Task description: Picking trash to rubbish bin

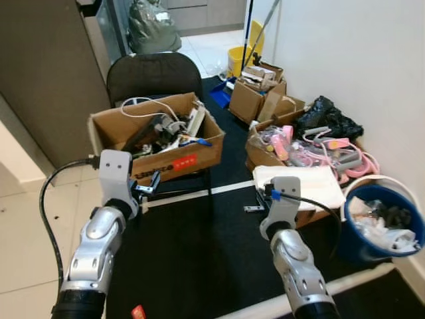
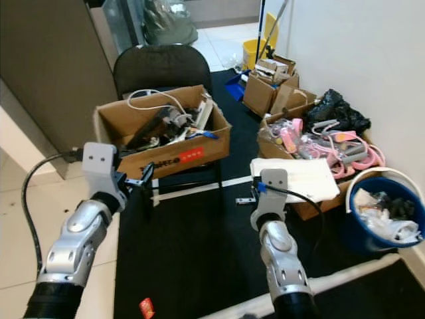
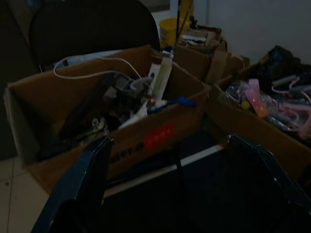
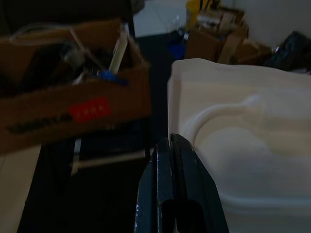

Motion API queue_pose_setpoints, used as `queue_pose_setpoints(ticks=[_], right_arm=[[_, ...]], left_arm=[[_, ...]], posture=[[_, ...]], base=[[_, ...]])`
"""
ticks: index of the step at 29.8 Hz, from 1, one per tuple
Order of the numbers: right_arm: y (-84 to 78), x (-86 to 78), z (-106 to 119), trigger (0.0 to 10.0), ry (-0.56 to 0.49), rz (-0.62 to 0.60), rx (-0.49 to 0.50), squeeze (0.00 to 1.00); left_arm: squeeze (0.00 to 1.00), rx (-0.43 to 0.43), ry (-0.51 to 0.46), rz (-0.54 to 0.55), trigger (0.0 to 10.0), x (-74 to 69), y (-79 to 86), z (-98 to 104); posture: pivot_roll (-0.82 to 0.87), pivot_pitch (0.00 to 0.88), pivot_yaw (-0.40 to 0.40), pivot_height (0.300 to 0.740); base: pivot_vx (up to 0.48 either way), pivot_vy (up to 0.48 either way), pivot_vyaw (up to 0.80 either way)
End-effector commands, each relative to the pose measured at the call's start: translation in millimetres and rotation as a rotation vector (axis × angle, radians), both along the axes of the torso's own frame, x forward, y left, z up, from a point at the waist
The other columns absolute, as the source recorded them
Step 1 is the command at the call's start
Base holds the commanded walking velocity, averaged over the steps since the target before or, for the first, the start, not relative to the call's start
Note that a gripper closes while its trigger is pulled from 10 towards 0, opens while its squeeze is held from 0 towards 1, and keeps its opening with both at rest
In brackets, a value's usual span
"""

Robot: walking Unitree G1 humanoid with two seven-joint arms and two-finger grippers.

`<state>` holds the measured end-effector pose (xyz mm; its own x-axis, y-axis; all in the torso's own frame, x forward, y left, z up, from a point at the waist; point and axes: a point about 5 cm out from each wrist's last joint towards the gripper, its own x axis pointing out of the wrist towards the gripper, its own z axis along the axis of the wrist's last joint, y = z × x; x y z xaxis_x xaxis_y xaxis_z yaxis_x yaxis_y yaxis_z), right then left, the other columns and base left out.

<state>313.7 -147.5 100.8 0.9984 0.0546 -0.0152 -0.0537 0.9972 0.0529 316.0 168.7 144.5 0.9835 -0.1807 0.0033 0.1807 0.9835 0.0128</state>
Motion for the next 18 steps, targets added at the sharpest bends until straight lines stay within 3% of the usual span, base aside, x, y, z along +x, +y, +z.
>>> queue_pose_setpoints(ticks=[1,11,18], right_arm=[[7.2,-2.3,-4.1,10.0,0.014,0.020,0.018,0.00],[12.8,-3.1,-3.8,10.0,0.014,0.068,-0.038,0.00],[14.4,-1.3,-1.2,10.0,-0.003,0.061,-0.025,0.00]], left_arm=[[0.00,0.002,0.014,0.011,10.0,-2.6,5.0,-3.5],[0.00,0.003,0.017,0.013,10.0,-4.2,4.6,-4.3],[0.00,0.002,0.016,0.011,10.0,-4.5,4.3,-4.2]], posture=[[0.01,0.135,0.032,0.740],[0.01,0.141,0.031,0.740],[0.01,0.144,0.028,0.740]], base=[[0.386,0.000,0.00],[0.385,0.000,0.00],[0.386,0.000,0.69]])
